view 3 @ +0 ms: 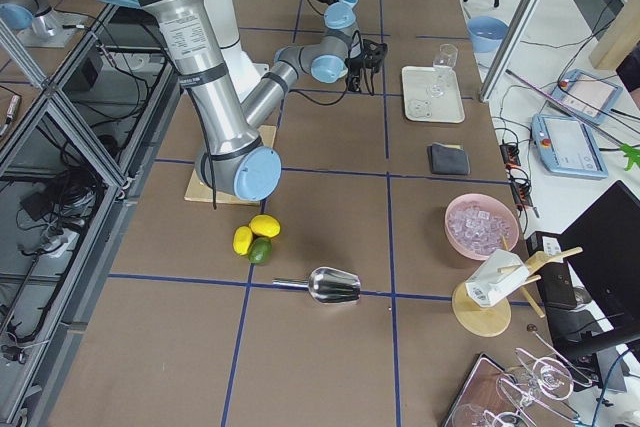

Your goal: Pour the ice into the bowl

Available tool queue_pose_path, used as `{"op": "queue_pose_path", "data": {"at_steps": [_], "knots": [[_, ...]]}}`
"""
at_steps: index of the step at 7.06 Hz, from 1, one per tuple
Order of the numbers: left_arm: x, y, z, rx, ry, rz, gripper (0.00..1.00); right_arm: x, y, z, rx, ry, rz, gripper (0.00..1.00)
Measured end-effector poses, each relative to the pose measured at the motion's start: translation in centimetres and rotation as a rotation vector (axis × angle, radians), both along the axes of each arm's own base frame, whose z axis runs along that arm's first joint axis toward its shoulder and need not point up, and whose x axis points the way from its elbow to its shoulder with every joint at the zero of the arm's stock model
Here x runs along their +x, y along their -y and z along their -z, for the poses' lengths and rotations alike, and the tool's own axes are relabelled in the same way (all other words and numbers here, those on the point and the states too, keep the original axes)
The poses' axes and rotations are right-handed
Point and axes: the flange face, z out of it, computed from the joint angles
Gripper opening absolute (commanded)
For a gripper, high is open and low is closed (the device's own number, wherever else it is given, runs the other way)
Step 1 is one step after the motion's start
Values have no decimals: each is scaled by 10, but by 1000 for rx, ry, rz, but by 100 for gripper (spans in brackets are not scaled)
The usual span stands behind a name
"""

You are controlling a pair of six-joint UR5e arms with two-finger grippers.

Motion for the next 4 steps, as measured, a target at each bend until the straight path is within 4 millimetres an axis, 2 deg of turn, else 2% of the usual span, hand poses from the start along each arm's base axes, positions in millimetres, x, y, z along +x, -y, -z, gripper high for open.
{"op": "queue_pose_path", "data": {"at_steps": [4], "knots": [[-54, -5, -148, 118, -214, 140, 0, -2, -2, 0, -3, 1, 3, 100]]}}
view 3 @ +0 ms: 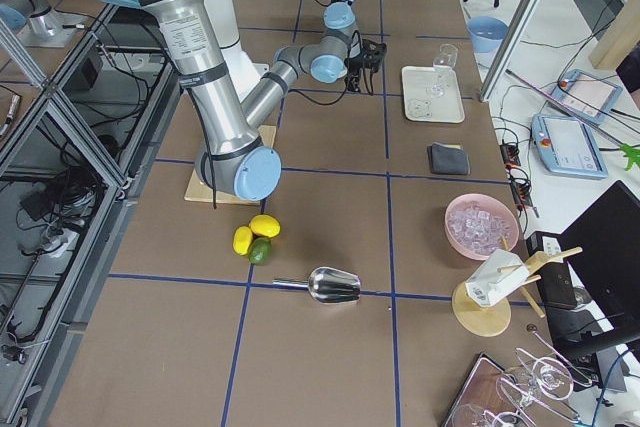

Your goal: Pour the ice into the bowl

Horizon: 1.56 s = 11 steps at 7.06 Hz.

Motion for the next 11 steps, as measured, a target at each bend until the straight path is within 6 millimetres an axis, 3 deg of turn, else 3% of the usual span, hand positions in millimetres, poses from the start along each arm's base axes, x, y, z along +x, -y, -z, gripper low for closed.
{"op": "queue_pose_path", "data": {"at_steps": [1, 2, 5, 8, 9, 10, 11], "knots": [[-11, -1, -26, 28, -4, 33, 0, 0, -1, 1, 0, 2, 0, 100], [-15, -1, -39, 51, -4, 57, 0, -1, -2, 2, -2, 4, 0, 100], [7, 5, -45, 69, -8, 73, 0, -4, -6, 2, -2, 6, 5, 100], [13, 8, -52, 67, 12, 73, 0, -8, -8, 2, -3, 4, 10, 100], [17, 9, -55, 66, 17, 73, 5, -9, -10, 2, -1, 3, 10, 100], [19, 9, -56, 67, 19, 73, 37, -10, -10, 2, 0, 2, 9, 100], [20, 10, -55, 67, 18, 74, 55, -11, -11, 2, 0, 3, 8, 100]]}}
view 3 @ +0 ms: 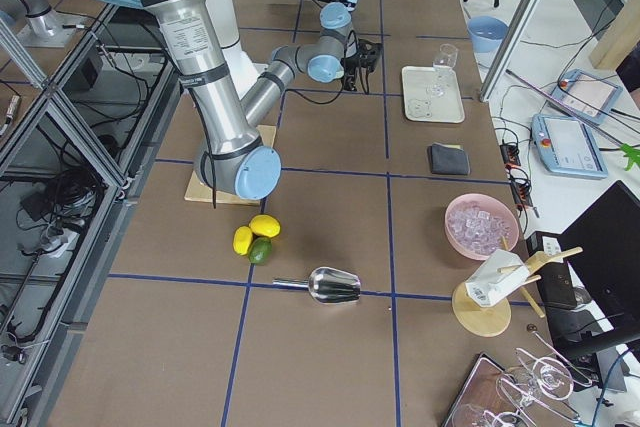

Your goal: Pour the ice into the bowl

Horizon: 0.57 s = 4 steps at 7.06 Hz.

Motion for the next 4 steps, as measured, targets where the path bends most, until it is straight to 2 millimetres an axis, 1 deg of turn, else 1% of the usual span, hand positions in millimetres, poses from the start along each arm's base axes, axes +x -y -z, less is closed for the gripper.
{"op": "queue_pose_path", "data": {"at_steps": [1, 4], "knots": [[-1, 0, 0, 1, 3, 2, 100, 0, 0, 0, 0, 0, 0, 100], [-8, 1, 1, 30, 21, 33, 100, -1, -1, 0, 0, 0, 1, 100]]}}
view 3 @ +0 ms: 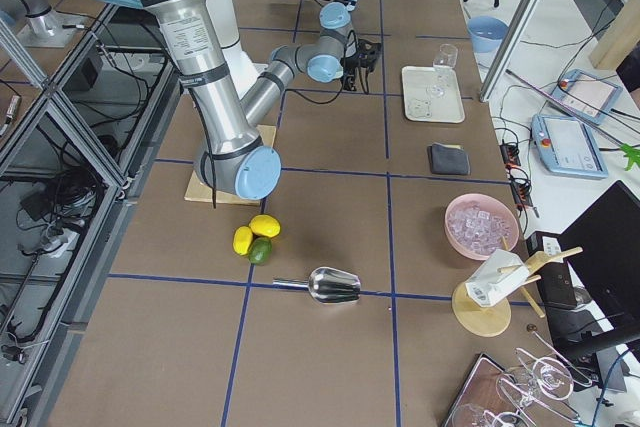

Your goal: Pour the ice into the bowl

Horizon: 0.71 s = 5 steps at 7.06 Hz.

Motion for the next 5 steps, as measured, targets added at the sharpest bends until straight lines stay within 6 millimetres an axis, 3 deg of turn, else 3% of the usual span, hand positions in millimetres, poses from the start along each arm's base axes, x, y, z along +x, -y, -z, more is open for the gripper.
{"op": "queue_pose_path", "data": {"at_steps": [3, 5], "knots": [[-5, -3, -1, -21, 1, -35, 100, -1, -2, 0, -13, 5, -3, 100], [-29, -16, 3, -73, 5, -139, 100, -2, -3, 0, -19, 6, -4, 100]]}}
